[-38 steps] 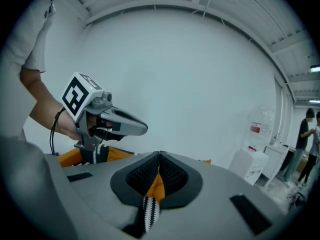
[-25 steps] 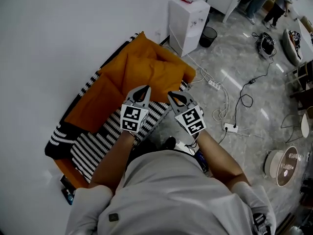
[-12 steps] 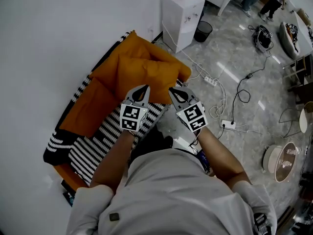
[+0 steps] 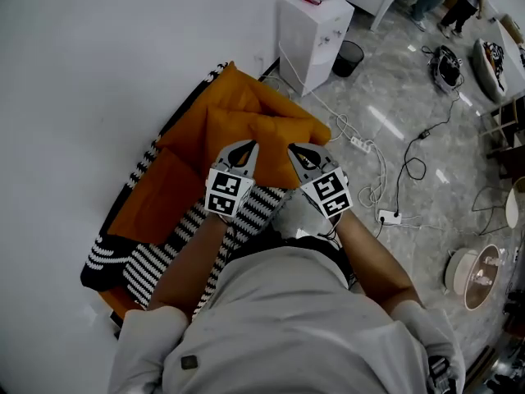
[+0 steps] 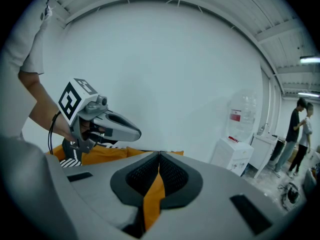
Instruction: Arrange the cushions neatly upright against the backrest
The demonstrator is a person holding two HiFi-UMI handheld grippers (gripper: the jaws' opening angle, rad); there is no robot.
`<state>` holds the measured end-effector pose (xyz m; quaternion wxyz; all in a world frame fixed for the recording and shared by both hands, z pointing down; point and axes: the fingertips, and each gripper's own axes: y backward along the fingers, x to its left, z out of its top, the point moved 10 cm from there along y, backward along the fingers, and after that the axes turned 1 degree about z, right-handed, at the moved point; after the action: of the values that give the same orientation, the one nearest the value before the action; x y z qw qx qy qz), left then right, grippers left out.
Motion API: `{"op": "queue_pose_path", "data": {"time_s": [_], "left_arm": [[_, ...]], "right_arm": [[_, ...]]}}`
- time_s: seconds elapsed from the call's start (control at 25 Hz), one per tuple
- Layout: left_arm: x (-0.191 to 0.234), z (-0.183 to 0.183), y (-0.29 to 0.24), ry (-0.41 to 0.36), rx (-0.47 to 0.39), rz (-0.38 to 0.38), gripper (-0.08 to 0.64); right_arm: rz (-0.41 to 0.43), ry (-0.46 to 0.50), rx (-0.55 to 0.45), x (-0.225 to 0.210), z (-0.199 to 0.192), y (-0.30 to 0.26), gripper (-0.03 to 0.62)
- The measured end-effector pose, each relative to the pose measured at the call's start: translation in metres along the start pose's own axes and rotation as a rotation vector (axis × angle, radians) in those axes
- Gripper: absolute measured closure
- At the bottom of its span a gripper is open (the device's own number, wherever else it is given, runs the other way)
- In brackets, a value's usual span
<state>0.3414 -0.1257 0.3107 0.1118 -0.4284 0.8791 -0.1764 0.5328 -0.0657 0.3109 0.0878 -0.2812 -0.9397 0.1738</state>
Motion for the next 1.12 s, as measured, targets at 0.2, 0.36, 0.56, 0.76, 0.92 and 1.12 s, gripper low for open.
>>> {"op": "queue_pose_path", "data": {"time_s": [0.2,0.36,0.56,0.76,0.92,1.12], "left_arm": [[0.030,0.002,-0.015,-0.010,0.021,-0.018,0.551],[0.044,-0.001,-0.035,-0.009,0.053,-0.031,0.551],[0.062,-0.004,-0.068,-0.041,0.099,-0.046,0.551],[0.086,-0.011,-0.111,-0.036,0.168,-0.044,0.551],[0.098,-0.014,-0.143,-0.049,0.245,-0.062,0.549],[0.118,-0.026,-0.187,-0.084,0.312,-0.098,0.548]], "right_arm": [[-0.009,-0.011,0.012,-0.017,0.004,-0.026,0.565],[-0.005,-0.014,0.026,-0.038,-0.001,-0.042,0.565],[0.028,-0.004,0.052,-0.069,-0.007,-0.066,0.565],[0.074,0.011,0.086,-0.107,-0.021,-0.098,0.561],[0.124,0.004,0.124,-0.136,-0.030,-0.120,0.561],[0.211,0.005,0.184,-0.171,-0.051,-0.158,0.548]]}}
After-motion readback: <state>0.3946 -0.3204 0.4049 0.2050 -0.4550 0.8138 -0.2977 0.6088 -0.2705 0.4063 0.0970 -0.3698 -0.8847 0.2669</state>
